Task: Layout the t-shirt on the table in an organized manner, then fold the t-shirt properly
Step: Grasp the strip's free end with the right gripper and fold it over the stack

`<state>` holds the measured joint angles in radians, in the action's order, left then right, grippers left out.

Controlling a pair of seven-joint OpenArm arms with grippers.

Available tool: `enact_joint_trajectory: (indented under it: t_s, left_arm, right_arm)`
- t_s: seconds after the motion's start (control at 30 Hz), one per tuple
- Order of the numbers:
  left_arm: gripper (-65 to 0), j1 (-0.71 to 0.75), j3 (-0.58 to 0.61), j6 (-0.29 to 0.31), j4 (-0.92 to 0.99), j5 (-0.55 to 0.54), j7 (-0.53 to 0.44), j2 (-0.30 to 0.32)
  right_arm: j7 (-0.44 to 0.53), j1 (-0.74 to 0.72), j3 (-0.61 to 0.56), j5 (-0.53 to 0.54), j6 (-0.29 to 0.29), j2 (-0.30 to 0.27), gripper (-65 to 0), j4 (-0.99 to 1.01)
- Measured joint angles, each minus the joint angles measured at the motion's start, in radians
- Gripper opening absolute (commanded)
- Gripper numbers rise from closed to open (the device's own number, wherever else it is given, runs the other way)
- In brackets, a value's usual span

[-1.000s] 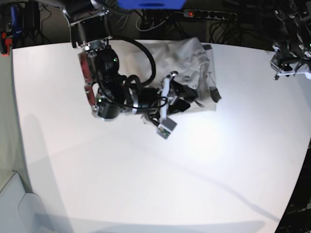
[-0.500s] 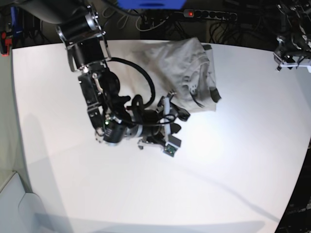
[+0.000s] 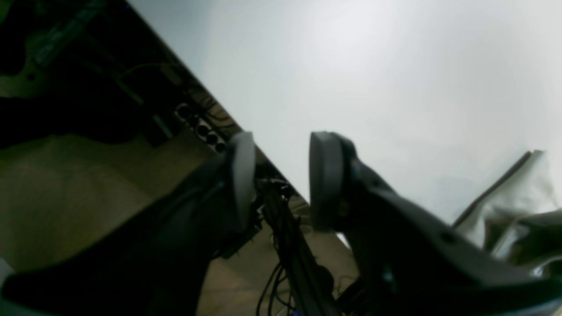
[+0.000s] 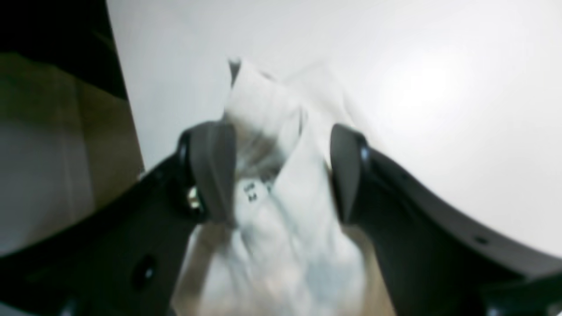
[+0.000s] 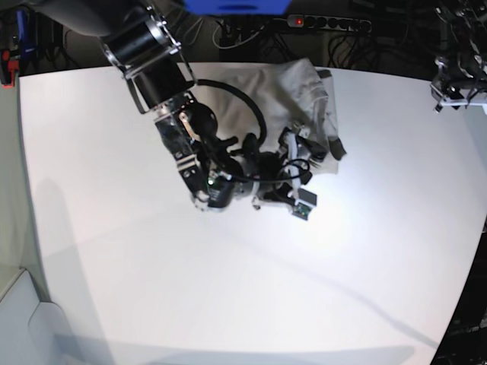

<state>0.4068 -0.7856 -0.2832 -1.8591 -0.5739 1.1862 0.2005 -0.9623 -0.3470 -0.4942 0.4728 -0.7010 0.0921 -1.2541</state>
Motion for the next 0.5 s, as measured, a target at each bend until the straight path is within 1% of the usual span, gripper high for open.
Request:
enact_joint_trajectory:
  t_s: [0.3, 0.5]
  left_arm:
    - [-44.6, 0.008, 0.0, 0.0, 0.0, 0.0, -0.007, -0.001]
    - [-44.6, -0.004, 0.0, 0.0, 0.001, 0.001, -0.004, -0.001]
  right_arm:
    - [0.059, -0.025, -0.005, -0.002, 0.0, 0.002, -30.2, 0.084]
    - [0.062, -0.026, -0.005, -0.002, 0.0, 0.002, -31.2, 0.137]
